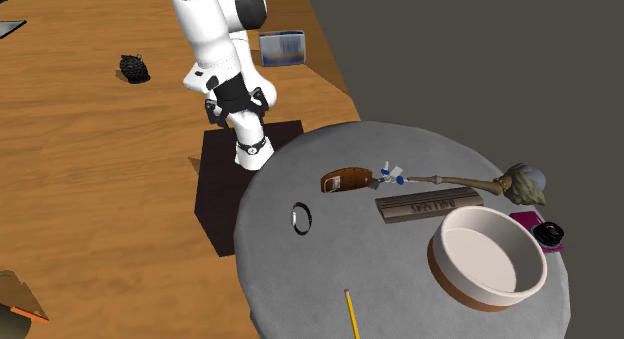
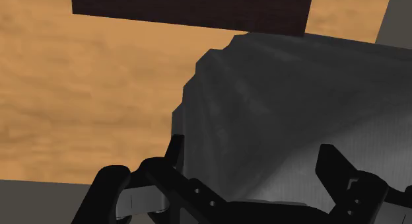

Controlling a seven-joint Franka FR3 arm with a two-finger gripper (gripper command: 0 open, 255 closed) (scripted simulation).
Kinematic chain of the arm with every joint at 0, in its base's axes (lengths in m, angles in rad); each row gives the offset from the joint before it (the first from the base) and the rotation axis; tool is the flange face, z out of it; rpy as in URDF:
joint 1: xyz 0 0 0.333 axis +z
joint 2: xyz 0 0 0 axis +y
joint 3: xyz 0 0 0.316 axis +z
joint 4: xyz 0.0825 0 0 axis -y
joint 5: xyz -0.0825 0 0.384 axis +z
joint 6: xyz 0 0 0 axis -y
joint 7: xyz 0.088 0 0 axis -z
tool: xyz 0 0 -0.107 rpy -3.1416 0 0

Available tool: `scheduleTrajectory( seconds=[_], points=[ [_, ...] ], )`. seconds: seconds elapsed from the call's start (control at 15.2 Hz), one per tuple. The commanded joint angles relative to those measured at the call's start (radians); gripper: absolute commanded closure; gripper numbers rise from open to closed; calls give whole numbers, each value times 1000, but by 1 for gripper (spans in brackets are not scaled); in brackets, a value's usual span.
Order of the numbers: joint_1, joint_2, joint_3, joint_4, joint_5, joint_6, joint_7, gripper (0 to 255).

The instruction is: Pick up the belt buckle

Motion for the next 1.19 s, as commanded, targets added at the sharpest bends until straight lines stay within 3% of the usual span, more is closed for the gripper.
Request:
scheduleTrajectory(
  seconds=[0.0, 0.59, 1.12],
  points=[
    [0, 0, 0, 0, 0, 0, 0, 0],
    [-4, 270, 181, 238, 58, 61, 308, 0],
    [-14, 572, 310, 557, 6, 55, 590, 0]
  ],
)
